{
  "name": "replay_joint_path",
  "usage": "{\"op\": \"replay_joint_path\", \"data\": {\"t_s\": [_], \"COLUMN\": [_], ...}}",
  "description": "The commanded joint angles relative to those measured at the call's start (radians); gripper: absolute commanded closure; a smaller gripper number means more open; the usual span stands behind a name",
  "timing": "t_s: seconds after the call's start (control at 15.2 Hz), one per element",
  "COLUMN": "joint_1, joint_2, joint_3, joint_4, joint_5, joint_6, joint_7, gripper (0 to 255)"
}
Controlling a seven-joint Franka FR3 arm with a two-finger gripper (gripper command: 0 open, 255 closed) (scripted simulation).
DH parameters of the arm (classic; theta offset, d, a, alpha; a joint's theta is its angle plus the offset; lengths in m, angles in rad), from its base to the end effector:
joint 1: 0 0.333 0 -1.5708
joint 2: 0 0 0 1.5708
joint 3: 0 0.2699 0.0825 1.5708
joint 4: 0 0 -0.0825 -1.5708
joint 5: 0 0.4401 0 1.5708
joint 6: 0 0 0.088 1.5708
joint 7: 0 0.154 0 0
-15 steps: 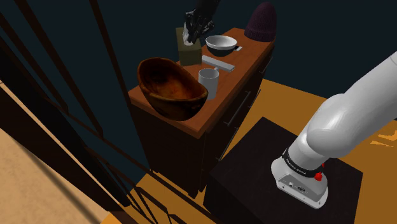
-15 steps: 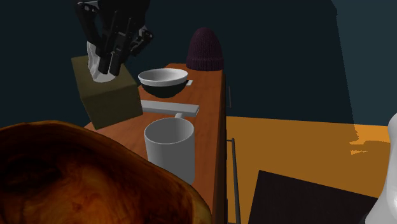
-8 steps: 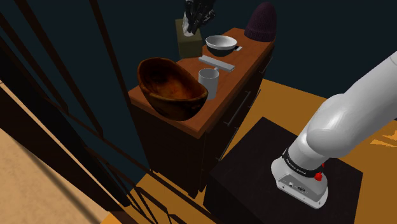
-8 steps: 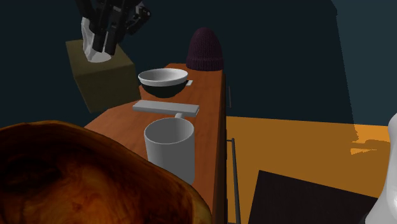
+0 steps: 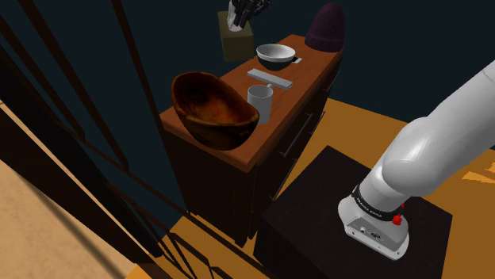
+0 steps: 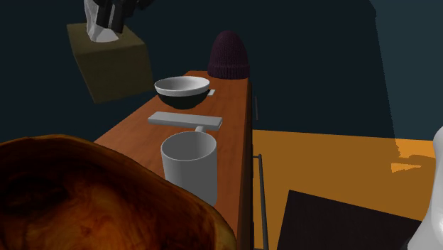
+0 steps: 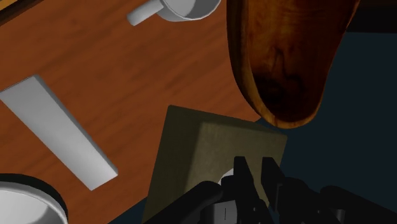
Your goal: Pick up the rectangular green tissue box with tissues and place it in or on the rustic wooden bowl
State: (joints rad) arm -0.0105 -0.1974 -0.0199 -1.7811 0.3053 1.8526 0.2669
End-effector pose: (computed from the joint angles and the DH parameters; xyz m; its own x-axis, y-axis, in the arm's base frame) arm 0.5957 0.0183 0.5714 0.9183 -0.3605 0.1633 -0.2848 -0.8884 -0.3601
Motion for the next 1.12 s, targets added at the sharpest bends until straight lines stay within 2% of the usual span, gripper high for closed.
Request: {"op": "replay_joint_path", "data": {"t_s": [0.0, 0.79, 1.06], "joint_1": [0.000, -0.002, 0.026], "joint_2": [0.006, 0.070, 0.036], "joint_3": [0.000, -0.006, 0.036], "joint_4": [0.035, 0.272, 0.251], "joint_5": [-0.003, -0.009, -0.023], "joint_6": [-0.028, -0.195, -0.189], "joint_7": [0.010, 0.053, 0.124], "gripper": [255, 255, 255]}}
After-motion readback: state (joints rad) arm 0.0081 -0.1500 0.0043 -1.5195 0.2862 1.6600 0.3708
